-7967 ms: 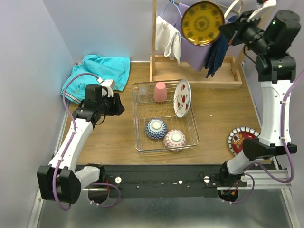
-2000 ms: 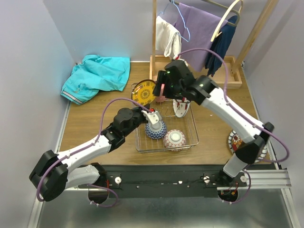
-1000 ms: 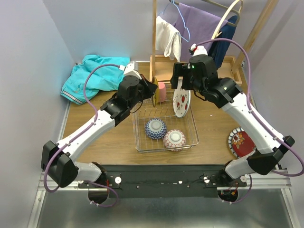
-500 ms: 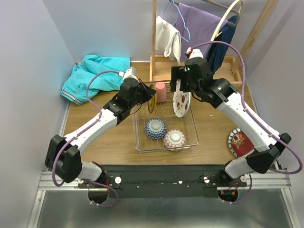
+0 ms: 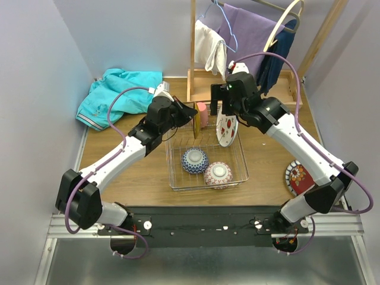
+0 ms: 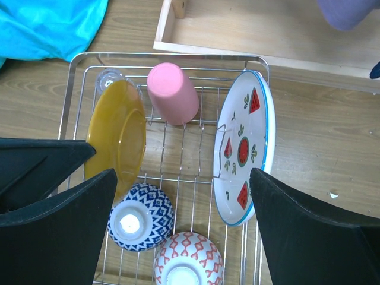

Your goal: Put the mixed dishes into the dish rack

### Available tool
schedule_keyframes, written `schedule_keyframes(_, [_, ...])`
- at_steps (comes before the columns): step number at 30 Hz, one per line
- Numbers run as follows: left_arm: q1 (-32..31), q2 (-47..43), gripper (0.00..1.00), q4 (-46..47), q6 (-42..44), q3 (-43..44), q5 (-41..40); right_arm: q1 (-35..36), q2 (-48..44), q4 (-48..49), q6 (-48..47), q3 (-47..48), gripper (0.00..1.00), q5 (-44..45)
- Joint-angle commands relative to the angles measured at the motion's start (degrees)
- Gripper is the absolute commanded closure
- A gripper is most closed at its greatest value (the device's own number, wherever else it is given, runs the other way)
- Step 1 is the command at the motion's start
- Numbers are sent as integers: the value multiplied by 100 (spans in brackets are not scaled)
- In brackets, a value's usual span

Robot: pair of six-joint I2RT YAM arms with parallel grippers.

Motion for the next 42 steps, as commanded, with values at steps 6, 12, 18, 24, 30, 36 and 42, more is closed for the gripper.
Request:
schedule_keyframes(6, [258,-140,100,218,-201,-134,74,-2,172,161,49,-3,0,-62])
schedule_keyframes(12, [355,-61,100,174,-262,-449,302,-2,181,187,40,-55,0,-71])
schedule_keyframes(18, [364,45,100,252,-201,-775,486,-2,50,64,-241,-292,0,-229])
schedule_keyframes(24, [372,89,91,578,80,-775,504,-151,-503,-102,-785,-1047,0,-212])
schedule_keyframes(30, [390,54,41,666,186,-618,733,-538,-462,-970,-1506,-1120,0,-206])
schedule_keyframes(36, [425,-210,28,429,213,-372,768,-880,-1107,-1466,-1840,-1312,0,316])
schedule_keyframes(42, [644,-588,24,-36,572,260,1171,-1847,-1761,-2202,-2508,-1838,0,199])
